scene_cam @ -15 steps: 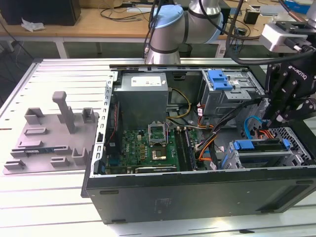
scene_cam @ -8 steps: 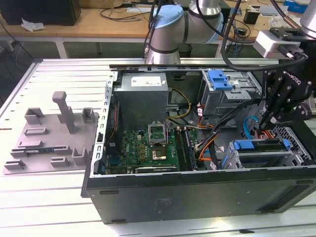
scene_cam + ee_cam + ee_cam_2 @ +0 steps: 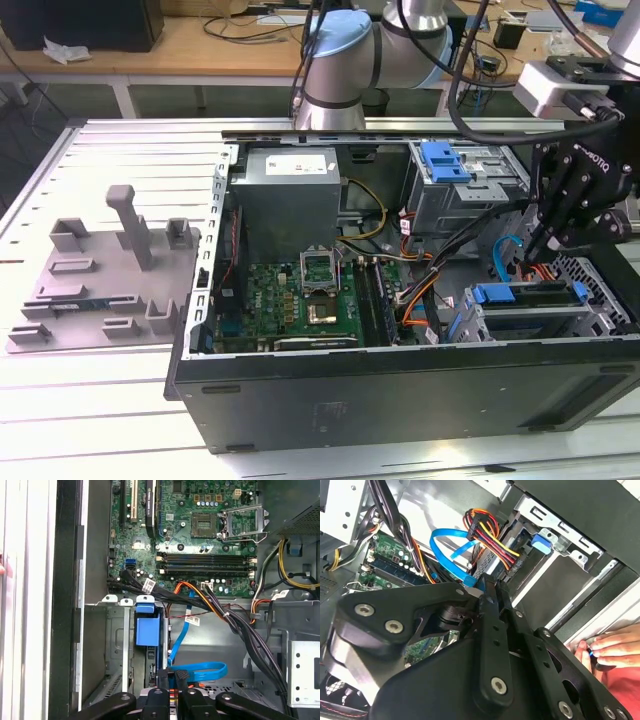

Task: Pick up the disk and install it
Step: 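Insert the second disk wire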

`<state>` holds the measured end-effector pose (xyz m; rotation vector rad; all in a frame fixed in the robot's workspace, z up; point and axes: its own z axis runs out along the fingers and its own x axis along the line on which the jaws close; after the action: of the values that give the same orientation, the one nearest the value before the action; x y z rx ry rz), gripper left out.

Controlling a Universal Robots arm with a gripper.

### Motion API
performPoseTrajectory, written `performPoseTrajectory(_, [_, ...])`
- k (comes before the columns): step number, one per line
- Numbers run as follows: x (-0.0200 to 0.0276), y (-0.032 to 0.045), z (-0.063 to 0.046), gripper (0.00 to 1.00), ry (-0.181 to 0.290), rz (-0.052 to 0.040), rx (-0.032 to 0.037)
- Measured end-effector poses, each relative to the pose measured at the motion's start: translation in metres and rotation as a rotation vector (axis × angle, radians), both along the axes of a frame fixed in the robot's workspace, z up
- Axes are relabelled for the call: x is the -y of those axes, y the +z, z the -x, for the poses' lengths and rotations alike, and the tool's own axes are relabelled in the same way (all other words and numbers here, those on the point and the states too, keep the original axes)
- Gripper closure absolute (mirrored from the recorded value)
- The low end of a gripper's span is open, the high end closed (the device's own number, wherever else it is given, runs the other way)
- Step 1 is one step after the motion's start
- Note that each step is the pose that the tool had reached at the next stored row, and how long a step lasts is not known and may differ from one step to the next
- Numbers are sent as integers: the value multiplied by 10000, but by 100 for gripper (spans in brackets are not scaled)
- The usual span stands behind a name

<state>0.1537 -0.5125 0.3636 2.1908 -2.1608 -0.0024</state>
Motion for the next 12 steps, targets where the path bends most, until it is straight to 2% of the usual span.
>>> performPoseTrajectory(3, [38,1,-1,84,0,2,0])
performPoseTrajectory(9, [156,-1,-28,84,0,0,0])
performPoseTrajectory(12, [161,-1,-32,84,-1,0,0])
